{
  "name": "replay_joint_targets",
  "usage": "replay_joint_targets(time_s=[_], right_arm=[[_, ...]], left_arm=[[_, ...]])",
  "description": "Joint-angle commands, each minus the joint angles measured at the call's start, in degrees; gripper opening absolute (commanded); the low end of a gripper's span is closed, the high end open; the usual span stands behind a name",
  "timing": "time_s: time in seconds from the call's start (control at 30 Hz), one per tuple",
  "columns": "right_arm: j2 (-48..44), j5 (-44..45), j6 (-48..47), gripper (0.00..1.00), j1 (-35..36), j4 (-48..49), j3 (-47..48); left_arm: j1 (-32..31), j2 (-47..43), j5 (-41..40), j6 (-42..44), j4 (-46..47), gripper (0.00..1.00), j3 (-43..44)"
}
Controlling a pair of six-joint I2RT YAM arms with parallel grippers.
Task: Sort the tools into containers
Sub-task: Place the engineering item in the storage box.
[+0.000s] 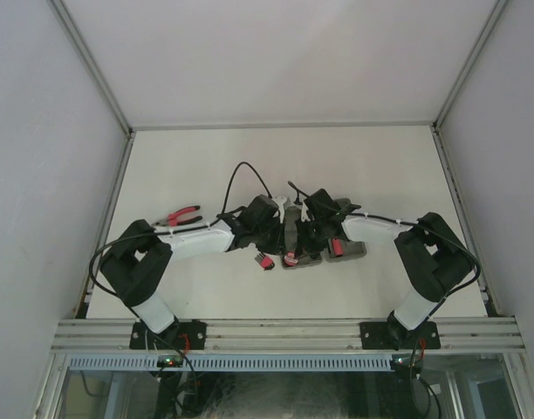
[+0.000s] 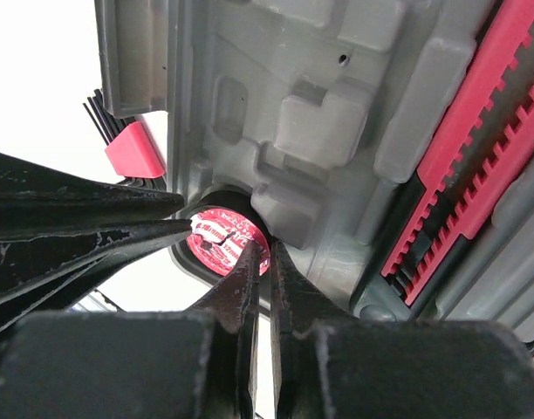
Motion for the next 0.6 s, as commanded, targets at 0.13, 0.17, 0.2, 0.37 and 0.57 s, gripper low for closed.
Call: replay_joint_targets(time_s=[0.13, 0.17, 0.2, 0.37, 0.57], right_arm=[[0.3, -0.9, 1.3, 0.00, -0.1, 1.8, 0.2], [0.3, -1.0, 1.4, 0.00, -0.1, 1.9, 0.2], [0.3, -1.1, 1.6, 0.00, -0.1, 2.1, 0.2], [0.4, -1.7, 2.1, 0.00, -0.2, 2.9, 0.0], [0.6, -2.0, 2.4, 0.00, -0.3, 3.3, 0.1]], left_arm=[[-0.3, 1.0, 0.1, 2.1, -0.4, 0.13, 3.1], [-0.3, 1.3, 0.3, 2.1, -0.4, 0.13, 3.1], [-0.3, 1.5, 0.5, 2.1, -0.5, 0.12, 3.2], [-0.5, 2.2, 1.1, 2.6, -0.9, 0.12, 3.6], [-0.5, 3.5, 0.4, 3.3, -3.2, 0.09, 4.8]])
